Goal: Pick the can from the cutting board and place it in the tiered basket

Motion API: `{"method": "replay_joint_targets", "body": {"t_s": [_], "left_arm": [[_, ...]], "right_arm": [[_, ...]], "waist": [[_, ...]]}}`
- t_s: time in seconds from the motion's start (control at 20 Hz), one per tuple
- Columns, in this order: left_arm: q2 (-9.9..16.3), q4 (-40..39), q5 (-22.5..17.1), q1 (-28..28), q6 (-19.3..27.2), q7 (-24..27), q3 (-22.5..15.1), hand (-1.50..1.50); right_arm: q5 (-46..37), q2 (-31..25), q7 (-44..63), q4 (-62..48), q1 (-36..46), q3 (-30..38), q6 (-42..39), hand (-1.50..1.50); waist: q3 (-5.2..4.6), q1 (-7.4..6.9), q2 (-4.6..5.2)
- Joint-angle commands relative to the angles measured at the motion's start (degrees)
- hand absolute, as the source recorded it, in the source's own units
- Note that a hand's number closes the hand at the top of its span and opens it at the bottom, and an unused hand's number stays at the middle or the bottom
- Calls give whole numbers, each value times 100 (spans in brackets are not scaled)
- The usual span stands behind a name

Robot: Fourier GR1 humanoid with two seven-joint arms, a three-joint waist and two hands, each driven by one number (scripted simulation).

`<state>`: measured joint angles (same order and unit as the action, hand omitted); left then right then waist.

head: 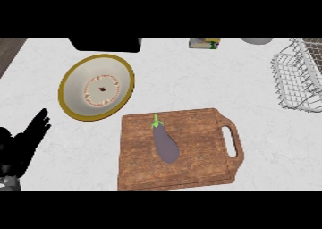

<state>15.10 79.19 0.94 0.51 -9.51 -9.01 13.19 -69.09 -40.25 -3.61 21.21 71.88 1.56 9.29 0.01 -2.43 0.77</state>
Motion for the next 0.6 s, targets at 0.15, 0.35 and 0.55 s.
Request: {"method": "replay_joint_targets", "body": {"t_s": [0.15,0.35,0.55], "left_arm": [[-16,45,72,-3,-4,-53,-79,0],[105,-37,-123,-201,-144,-89,79,0],[-152,9,32,55,3,94,-82,0]], "right_arm": [[-51,-134,725,-980,265,106,-1315,-150],[-15,-279,1164,-1258,214,258,-1234,-150],[394,-140,1031,-1165,-109,667,-708,-150]], "waist": [[-4,-11,15],[3,-49,52],[8,7,15]]}}
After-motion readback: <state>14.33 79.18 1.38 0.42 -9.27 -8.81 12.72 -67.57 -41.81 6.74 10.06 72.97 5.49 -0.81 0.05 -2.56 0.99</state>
